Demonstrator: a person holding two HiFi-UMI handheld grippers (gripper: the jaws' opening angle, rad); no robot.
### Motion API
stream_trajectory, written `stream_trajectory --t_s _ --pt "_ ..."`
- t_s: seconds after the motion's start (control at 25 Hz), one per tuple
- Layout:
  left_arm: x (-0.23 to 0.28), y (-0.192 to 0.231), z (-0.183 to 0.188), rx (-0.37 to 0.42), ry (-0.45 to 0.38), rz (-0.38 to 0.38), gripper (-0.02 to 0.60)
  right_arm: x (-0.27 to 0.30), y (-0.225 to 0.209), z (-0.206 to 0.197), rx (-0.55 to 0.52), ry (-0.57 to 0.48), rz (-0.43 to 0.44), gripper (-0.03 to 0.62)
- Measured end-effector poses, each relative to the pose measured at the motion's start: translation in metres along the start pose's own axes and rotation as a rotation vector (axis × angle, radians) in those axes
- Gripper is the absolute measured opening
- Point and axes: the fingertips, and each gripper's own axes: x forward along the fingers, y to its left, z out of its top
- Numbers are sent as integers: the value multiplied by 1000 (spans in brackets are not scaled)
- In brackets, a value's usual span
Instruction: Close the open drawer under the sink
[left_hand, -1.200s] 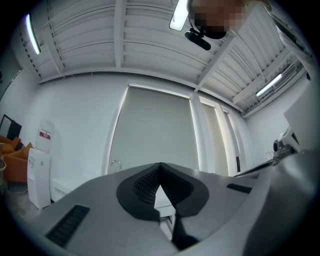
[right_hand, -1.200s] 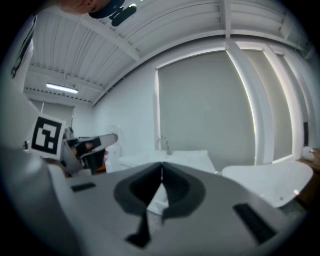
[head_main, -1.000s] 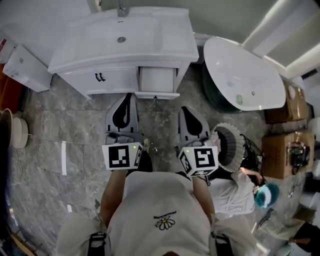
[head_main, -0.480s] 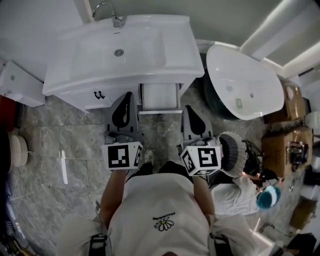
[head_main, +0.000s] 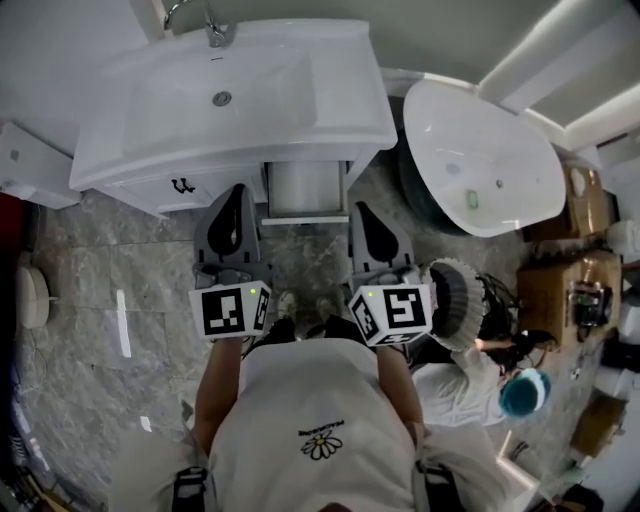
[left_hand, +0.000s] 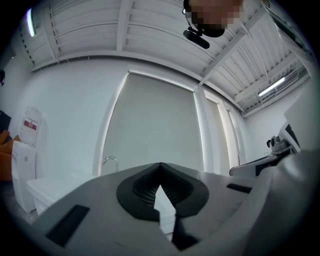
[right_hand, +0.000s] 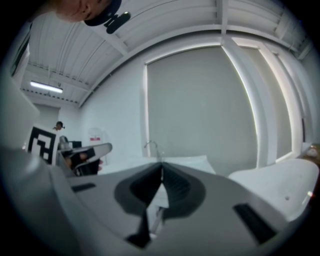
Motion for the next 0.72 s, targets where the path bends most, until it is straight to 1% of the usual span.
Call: stream_trajectory --t_s 0.08,0.16,0.36,0.52,0.72 --pt "1 -9 -3 0 3 24 12 -1 -11 -2 23 3 8 29" --pt "-1 -21 -3 1 5 32 12 -4 -19 -3 44 7 19 29" --pt "1 -37 4 25 -9 34 12 -1 -23 3 37 -9 47 29" --pt "-5 -34 9 46 -19 24 12 -1 -15 4 45 -25 45 29" --pt "-6 -20 15 33 -34 -5 12 3 -3 5 38 -31 10 29"
